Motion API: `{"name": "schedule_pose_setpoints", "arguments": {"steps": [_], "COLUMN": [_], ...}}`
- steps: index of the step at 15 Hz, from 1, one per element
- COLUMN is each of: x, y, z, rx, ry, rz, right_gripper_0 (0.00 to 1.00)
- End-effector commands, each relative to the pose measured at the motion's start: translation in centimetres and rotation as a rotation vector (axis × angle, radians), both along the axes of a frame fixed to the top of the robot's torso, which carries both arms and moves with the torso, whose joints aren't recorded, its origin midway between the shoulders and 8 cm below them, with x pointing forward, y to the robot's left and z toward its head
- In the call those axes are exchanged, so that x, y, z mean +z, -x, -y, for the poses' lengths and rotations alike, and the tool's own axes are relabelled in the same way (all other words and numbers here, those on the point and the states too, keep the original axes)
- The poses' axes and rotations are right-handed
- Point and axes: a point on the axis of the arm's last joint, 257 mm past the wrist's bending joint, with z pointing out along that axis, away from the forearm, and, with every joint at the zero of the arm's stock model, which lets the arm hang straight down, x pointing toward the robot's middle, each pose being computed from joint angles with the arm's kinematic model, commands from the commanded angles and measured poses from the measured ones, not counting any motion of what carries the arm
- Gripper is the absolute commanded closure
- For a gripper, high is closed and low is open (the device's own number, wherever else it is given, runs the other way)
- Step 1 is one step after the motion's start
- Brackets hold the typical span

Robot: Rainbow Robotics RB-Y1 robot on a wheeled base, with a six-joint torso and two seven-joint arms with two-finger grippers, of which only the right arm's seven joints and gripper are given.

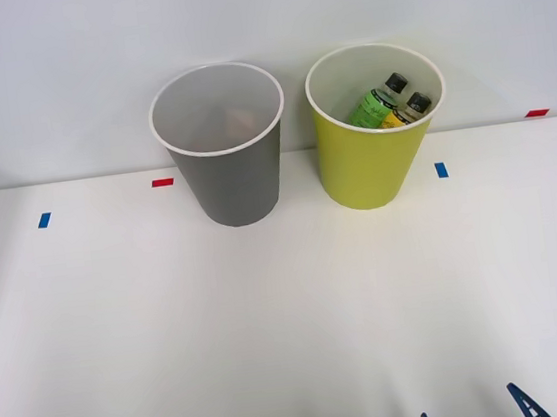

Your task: Put cans in the gray bin, plastic bottles in the light green bin

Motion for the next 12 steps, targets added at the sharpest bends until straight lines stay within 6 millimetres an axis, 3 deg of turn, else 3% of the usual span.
{"name": "schedule_pose_setpoints", "arguments": {"steps": [1,12], "x": [-0.02,-0.24], "y": [0.03,0.37], "z": [0.32,0.44], "rx": [-0.004,-0.006], "ry": [0.007,0.013], "rz": [-0.001,-0.011], "right_gripper_0": [0.0,0.0]}}
